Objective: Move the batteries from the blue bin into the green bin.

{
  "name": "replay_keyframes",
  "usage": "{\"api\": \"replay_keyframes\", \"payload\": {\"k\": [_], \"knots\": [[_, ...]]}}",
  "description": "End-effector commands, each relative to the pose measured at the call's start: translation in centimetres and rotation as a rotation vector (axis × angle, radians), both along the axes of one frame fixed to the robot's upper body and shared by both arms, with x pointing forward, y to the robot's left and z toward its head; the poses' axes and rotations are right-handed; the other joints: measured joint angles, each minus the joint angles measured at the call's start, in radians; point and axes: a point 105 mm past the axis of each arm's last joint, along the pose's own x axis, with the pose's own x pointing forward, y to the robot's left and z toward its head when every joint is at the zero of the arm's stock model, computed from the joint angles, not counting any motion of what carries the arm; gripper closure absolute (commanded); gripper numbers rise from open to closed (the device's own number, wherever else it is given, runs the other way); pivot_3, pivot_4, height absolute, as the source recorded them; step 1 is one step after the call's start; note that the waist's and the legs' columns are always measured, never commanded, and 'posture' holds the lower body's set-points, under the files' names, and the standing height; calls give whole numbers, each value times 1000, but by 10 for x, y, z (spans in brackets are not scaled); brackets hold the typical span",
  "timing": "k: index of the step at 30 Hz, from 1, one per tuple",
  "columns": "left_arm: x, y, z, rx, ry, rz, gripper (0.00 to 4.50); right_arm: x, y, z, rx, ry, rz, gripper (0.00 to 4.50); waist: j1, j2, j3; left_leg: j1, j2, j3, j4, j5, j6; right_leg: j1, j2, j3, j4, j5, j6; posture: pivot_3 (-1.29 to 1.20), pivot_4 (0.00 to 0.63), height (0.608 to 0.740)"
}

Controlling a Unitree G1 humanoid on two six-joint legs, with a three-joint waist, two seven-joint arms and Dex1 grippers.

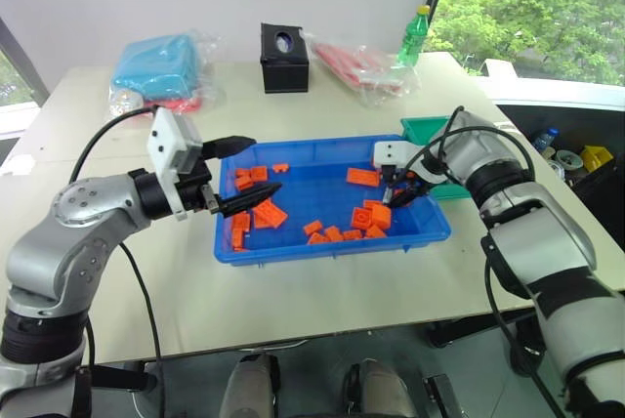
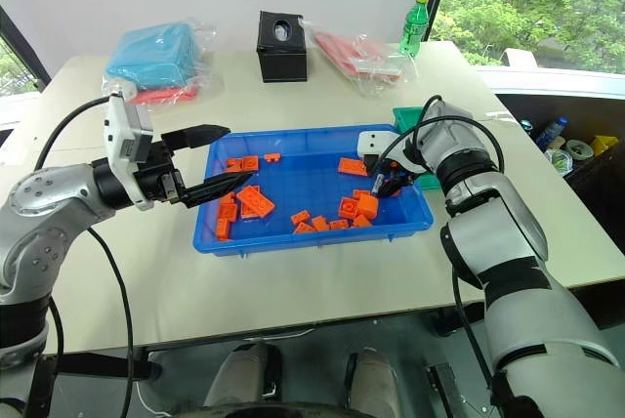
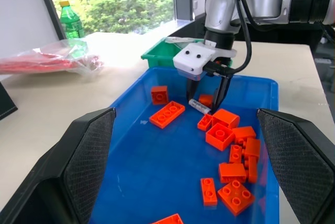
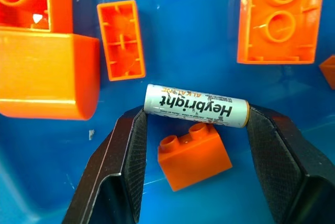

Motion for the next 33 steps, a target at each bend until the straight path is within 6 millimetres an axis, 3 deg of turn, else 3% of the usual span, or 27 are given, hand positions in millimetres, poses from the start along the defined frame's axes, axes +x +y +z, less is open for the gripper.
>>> {"api": "replay_keyframes", "payload": {"k": [1,3,6,10,16,21,25,26,29,33], "knots": [[-1,-3,9,-1,-44,-21,0,5,3,22,65,-62,-7,2242,-2,0,0,0,0,0,0,0,0,0,0,0,0,0,0,0,150,630],[0,-3,9,0,-44,-27,0,6,5,36,120,-90,-15,2242,-4,0,0,0,0,0,0,0,0,0,0,0,0,0,0,0,150,630],[0,-7,8,-3,-41,-40,0,11,5,77,262,-217,-79,2242,-2,1,0,0,0,0,0,0,0,0,0,0,0,0,0,0,150,630],[0,-8,6,-4,-35,-44,0,13,-22,109,348,-371,-238,2242,1,-1,0,0,0,-1,0,0,0,0,0,0,0,0,0,0,150,630],[1,-7,2,-6,-23,-46,0,1,-73,110,383,-467,-492,2242,4,-2,-2,1,0,0,0,-1,1,2,-1,0,-2,0,-2,0,150,630],[3,-8,3,-4,-18,-58,0,0,-80,102,419,-501,-562,2242,-5,1,-1,1,0,1,-1,-1,1,1,-1,0,-1,1,-1,0,150,630],[6,-10,5,-2,-21,-72,0,5,-79,112,472,-577,-550,301,-16,1,-1,1,0,1,-1,-1,1,1,-1,0,-1,1,0,0,150,630],[7,-9,6,0,-21,-75,0,3,-81,119,493,-597,-536,67,-15,1,-1,1,0,1,-1,-1,1,1,-1,0,-1,1,0,0,150,630],[8,-3,8,6,-18,-71,0,-18,-85,137,555,-584,-414,67,-8,2,0,0,0,0,0,-1,1,1,0,0,-2,1,0,0,150,630],[6,9,10,15,-13,-44,0,-59,-86,138,585,-468,-230,67,5,1,0,1,0,0,-1,-2,2,2,0,0,-3,1,0,0,150,630]]}}
